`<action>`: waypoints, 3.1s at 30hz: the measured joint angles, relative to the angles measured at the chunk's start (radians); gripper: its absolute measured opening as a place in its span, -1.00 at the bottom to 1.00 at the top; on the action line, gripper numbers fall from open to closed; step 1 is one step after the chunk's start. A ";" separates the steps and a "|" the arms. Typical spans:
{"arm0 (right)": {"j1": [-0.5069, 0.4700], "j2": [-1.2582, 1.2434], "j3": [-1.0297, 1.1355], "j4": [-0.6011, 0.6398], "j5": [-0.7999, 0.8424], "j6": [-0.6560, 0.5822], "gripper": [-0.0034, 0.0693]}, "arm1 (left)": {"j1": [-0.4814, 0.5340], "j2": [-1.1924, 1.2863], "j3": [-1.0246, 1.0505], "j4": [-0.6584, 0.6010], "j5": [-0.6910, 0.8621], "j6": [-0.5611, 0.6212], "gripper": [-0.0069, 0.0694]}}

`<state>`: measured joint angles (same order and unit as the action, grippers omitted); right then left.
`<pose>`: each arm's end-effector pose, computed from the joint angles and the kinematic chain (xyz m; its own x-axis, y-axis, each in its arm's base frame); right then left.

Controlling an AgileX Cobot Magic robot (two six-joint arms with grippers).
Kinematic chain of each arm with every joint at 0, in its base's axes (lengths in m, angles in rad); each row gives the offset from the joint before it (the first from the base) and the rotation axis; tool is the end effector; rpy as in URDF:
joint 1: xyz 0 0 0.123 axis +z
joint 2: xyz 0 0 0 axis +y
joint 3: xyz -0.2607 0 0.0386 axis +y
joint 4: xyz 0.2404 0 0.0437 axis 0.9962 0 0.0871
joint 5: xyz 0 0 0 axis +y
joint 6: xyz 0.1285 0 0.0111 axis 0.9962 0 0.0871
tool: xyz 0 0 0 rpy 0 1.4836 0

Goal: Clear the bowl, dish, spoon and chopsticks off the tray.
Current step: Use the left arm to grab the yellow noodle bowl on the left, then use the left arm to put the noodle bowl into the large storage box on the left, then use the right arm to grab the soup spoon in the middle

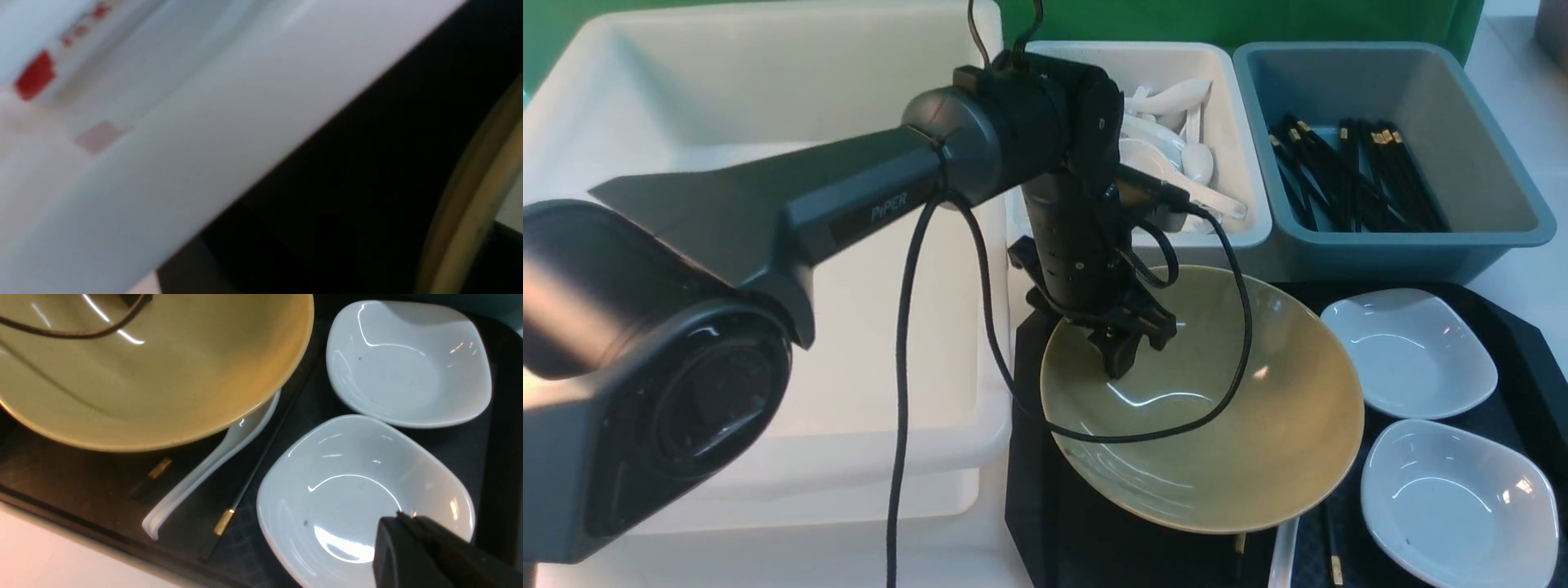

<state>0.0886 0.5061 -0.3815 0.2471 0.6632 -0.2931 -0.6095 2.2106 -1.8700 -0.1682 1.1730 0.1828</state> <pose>0.1310 0.0312 0.2158 -0.6081 -0.1500 -0.7796 -0.2636 0.9644 0.0200 0.3548 -0.2720 0.1439 -0.7369 0.6553 -0.1658 0.6752 0.7253 -0.1342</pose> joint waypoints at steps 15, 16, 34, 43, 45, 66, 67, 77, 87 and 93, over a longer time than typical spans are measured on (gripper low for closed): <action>0.000 0.000 0.000 0.000 0.000 0.000 -0.78 | 0.004 -0.004 -0.001 -0.370 0.041 0.206 -0.81; 0.000 0.000 0.000 0.000 0.000 0.000 -0.78 | 0.007 -0.004 -0.001 -0.391 0.041 0.220 -0.81; 0.000 0.000 0.000 0.001 0.000 0.000 -0.78 | 0.355 -0.360 0.001 -0.649 0.067 0.398 -0.81; 0.000 0.000 0.000 0.001 -0.008 0.000 -0.78 | 0.818 -0.514 0.073 -0.329 0.059 0.175 -0.81; 0.000 0.000 0.000 0.001 -0.013 0.000 -0.78 | 0.890 -0.523 0.148 -0.206 0.060 0.122 -0.81; 0.000 0.000 0.000 0.003 -0.022 0.000 -0.78 | 0.946 -0.486 0.537 -0.029 -0.261 0.012 -0.24; 0.000 0.000 0.000 0.005 -0.022 0.000 -0.78 | 0.946 -0.490 0.530 -0.029 -0.249 0.012 -0.13; 0.000 0.000 0.016 0.007 -0.032 0.000 -0.78 | 0.946 -0.647 0.414 -0.040 -0.142 -0.002 0.16; 0.000 0.099 0.049 0.011 -0.072 0.068 -0.59 | 0.923 -1.027 0.435 -0.244 -0.177 0.145 -0.37; 0.000 0.274 -0.034 0.025 -0.039 0.063 -0.24 | 0.745 -1.219 0.607 -0.428 -0.303 0.405 -0.68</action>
<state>0.0886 0.7804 -0.4157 0.2719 0.6240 -0.2296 0.1356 0.9918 -1.2629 -0.5960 0.8703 0.5875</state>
